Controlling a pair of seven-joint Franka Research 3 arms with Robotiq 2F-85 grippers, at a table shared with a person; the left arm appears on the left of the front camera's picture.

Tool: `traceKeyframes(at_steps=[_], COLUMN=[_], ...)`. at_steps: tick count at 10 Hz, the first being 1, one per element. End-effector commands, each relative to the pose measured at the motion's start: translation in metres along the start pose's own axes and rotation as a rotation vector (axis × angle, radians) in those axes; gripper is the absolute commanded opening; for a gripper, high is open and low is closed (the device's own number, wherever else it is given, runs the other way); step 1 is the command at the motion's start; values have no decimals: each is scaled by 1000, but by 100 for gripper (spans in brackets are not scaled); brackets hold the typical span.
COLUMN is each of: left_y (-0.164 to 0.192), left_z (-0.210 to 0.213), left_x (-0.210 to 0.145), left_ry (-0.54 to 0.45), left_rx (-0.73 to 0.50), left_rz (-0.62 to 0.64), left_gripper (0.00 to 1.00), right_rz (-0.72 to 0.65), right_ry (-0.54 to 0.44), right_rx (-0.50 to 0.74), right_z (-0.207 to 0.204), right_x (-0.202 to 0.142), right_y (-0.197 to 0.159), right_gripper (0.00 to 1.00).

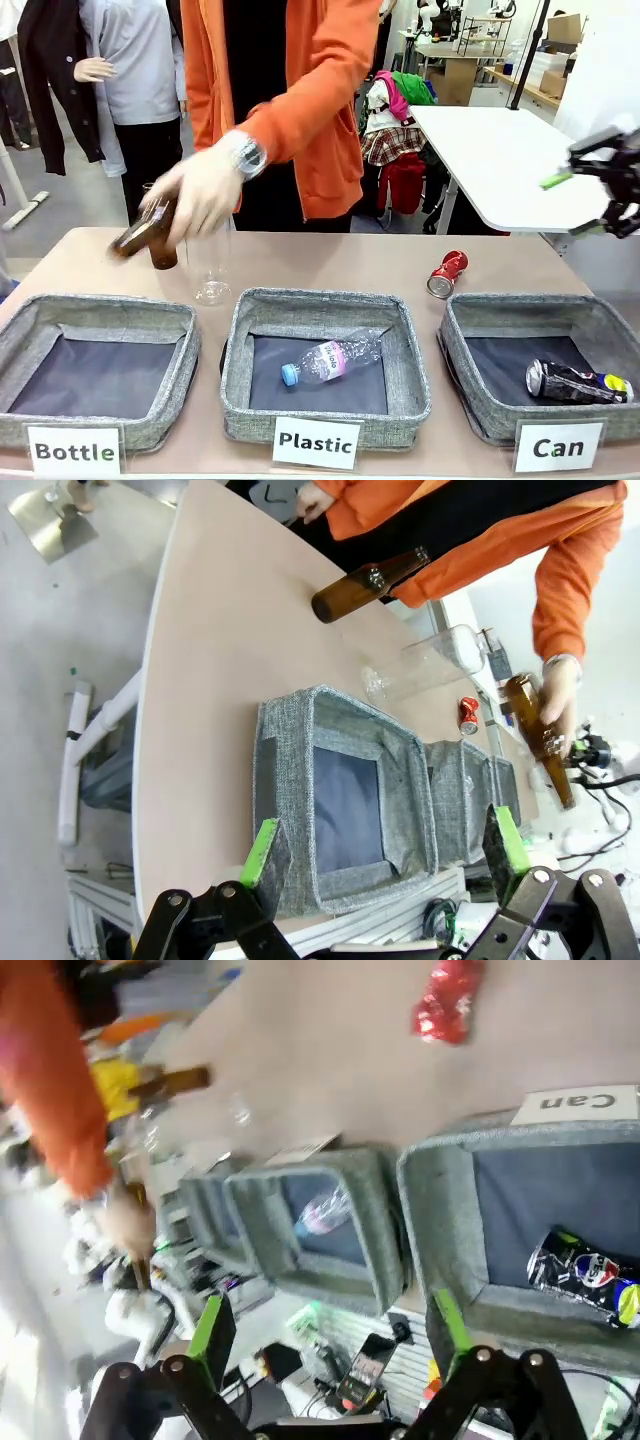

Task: Sort the can waste into the basket.
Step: Pick up the can waste from the table and place it in the right Fabric basket.

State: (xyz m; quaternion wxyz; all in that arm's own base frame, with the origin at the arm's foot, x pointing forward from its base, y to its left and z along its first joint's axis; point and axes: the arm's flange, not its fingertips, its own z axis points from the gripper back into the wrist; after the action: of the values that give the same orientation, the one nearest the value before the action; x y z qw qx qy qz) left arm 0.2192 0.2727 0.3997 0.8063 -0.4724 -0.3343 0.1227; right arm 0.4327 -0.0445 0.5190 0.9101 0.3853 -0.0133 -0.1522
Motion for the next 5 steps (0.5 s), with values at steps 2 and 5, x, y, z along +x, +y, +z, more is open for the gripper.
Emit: traceKeyframes(at_steps=[2, 5], left_y=[0, -32], left_z=[0, 136], left_x=[0, 23], left_ry=[0, -196], left_rx=[0, -196], left_rz=[0, 19], left_gripper=[100, 100], right_rz=[-197, -430], right_ry=[0, -51], right_rx=[-288, -491], right_z=[-55, -118], right_x=[46, 89], right_y=[47, 63], right_gripper=[100, 100])
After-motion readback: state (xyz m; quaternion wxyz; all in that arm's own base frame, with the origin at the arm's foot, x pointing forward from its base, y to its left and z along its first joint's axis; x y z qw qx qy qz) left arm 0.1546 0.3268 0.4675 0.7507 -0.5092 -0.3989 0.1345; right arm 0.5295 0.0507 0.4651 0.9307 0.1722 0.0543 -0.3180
